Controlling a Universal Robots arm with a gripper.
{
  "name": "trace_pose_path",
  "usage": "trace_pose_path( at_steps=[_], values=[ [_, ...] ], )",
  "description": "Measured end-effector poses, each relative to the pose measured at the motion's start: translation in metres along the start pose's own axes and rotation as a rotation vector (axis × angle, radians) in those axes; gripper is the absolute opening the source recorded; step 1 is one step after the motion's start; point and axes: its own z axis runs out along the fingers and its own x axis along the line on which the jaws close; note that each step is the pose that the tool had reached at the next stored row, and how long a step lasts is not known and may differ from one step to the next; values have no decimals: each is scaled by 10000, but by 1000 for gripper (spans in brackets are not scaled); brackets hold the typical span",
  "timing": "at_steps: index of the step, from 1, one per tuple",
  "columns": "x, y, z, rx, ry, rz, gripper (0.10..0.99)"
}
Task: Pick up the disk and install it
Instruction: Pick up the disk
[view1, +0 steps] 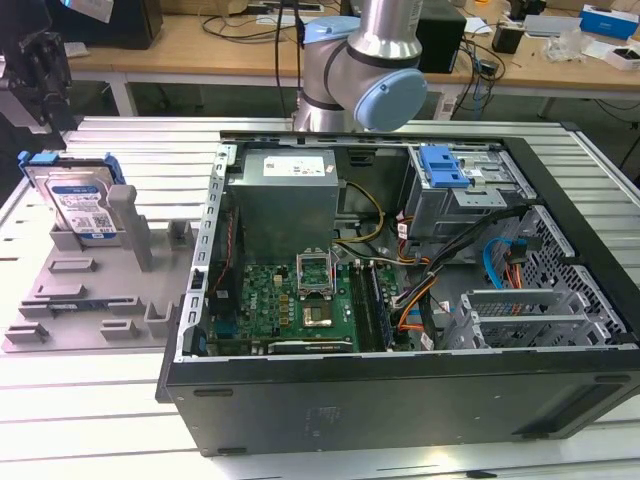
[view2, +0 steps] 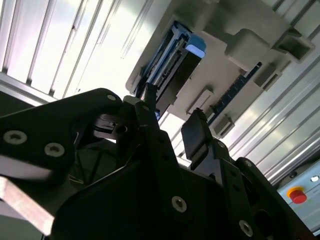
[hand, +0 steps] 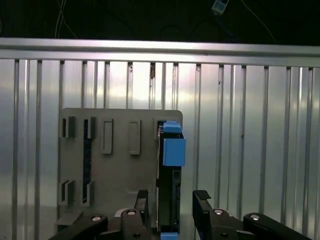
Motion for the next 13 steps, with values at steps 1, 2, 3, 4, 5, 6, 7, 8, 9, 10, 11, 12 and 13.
trace_pose_path(
  at_steps=[1, 2, 3, 4, 5, 6, 7, 8, 9, 10, 11, 12, 13],
  values=[
    [0, 13, 3, 0, 0, 29, 482],
    [-1, 25, 6, -1, -1, 57, 482],
    [-1, 42, 9, -1, -1, 81, 482],
    [-2, 55, 12, -1, -1, 92, 482],
    [-7, 70, 16, -1, -1, 94, 482],
    [-11, 84, 18, -1, -2, 94, 482],
    [-22, 112, 24, -1, -1, 93, 482],
    [-33, 144, 34, -2, -1, 94, 482],
    [-34, 153, 39, -1, -1, 94, 482],
    [-35, 161, 47, 1, -2, 94, 482],
    [-38, 178, 59, 0, -1, 93, 482],
    [-47, 195, 68, 0, -2, 93, 482],
    [-55, 206, 72, 0, -2, 94, 482]
  ],
)
